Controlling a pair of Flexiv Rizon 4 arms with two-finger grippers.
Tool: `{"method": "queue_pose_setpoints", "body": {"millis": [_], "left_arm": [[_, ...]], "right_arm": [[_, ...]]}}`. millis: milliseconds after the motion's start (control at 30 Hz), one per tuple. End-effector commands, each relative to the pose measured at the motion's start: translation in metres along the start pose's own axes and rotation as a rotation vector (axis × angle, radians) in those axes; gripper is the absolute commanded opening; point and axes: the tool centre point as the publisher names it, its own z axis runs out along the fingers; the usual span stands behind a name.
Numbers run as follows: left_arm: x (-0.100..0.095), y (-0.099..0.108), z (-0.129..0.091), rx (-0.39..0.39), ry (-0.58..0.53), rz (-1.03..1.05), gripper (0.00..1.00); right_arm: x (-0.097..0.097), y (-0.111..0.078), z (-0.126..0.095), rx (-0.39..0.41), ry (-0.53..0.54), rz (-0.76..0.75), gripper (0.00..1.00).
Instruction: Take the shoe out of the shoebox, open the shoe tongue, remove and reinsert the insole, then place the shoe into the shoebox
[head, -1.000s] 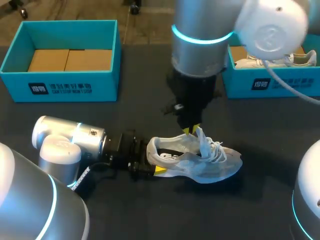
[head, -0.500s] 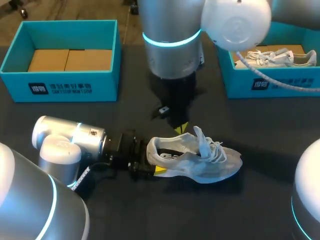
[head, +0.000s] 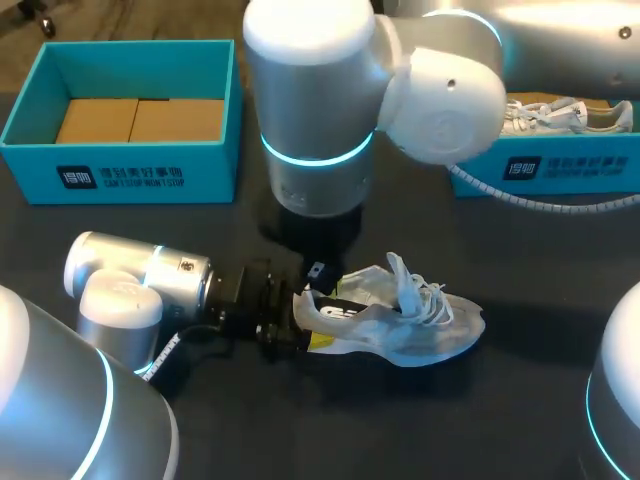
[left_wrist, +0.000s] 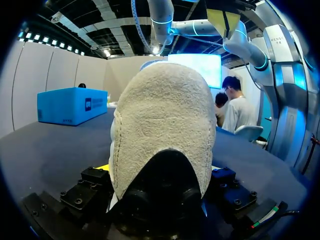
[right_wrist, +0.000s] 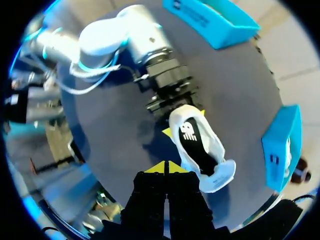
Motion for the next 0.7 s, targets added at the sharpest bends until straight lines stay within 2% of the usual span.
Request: {"method": "queue_pose_setpoints", "body": {"millis": [33, 133, 333, 500, 567, 700], "left_arm": [[0.0, 0.0, 0.0, 0.0, 0.0, 0.0, 0.0], [0.0, 0.0, 0.0, 0.0, 0.0, 0.0, 0.0], [0.0, 0.0, 0.0, 0.0, 0.0, 0.0, 0.0], [0.0, 0.0, 0.0, 0.0, 0.0, 0.0, 0.0], [0.0, 0.0, 0.0, 0.0, 0.0, 0.0, 0.0], [0.0, 0.0, 0.0, 0.0, 0.0, 0.0, 0.0]], "right_arm": [[-0.003, 0.007, 0.001, 0.029, 0.016, -0.095, 0.0], [-0.006, 0.014, 0.004, 0.053, -0.02, -0.137, 0.0], [-0.016, 0.024, 0.023, 0.052, -0.05, -0.202, 0.0], [-0.021, 0.024, 0.042, 0.011, -0.08, -0.28, 0.0], [-0.03, 0.016, 0.052, -0.015, -0.007, -0.237, 0.0], [-0.03, 0.016, 0.052, -0.015, -0.007, -0.237, 0.0]]}}
